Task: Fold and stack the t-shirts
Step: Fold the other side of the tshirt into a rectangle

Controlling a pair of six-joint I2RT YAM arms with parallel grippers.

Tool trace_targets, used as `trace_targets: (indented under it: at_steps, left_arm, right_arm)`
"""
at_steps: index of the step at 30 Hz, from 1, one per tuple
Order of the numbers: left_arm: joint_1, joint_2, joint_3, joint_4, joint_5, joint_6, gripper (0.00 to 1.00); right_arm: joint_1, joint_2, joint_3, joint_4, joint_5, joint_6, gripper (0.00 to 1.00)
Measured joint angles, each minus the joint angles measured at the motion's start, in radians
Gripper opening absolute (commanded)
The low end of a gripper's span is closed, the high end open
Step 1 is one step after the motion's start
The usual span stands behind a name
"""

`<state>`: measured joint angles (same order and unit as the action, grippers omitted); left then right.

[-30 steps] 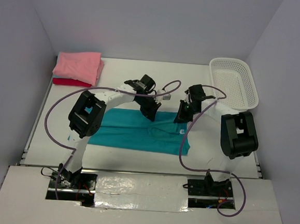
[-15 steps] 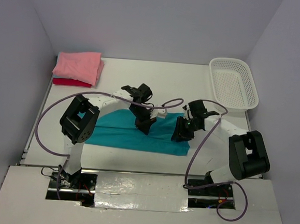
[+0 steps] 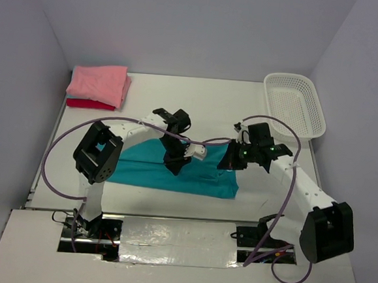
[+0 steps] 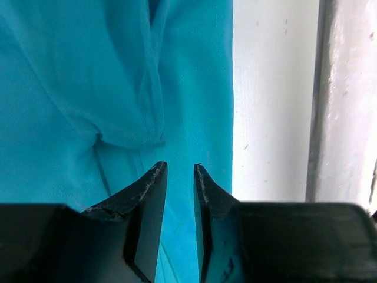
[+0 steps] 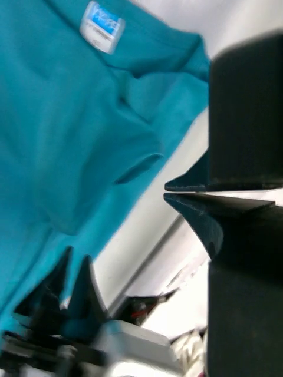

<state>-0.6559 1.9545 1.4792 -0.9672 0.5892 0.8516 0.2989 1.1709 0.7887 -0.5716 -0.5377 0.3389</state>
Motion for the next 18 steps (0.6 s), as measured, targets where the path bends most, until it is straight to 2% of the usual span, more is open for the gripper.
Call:
trace_targets:
  at_steps: [4,9,13,18]
  left_arm:
    - [0.035,-0.013,0.015,-0.002,0.026,-0.034,0.35]
    - [0.204,-0.033,0.046,0.014,0.079,-0.107,0.35]
    - [0.349,-0.086,0.026,0.047,0.08,-0.154,0.35]
    - [0.465,-0.169,-0.057,0.071,0.077,-0.192,0.35]
  right_arm:
    - [0.005,0.197,0.091,0.073,0.037,0.035,0.0]
    - [0.051,0.411,0.144,0.156,0.056,0.056,0.0]
    - [0.121,0.441,0.115,0.198,0.053,0.073,0.0]
    - [0.175,0.396,-0.026,0.277,0.048,0.126,0.0]
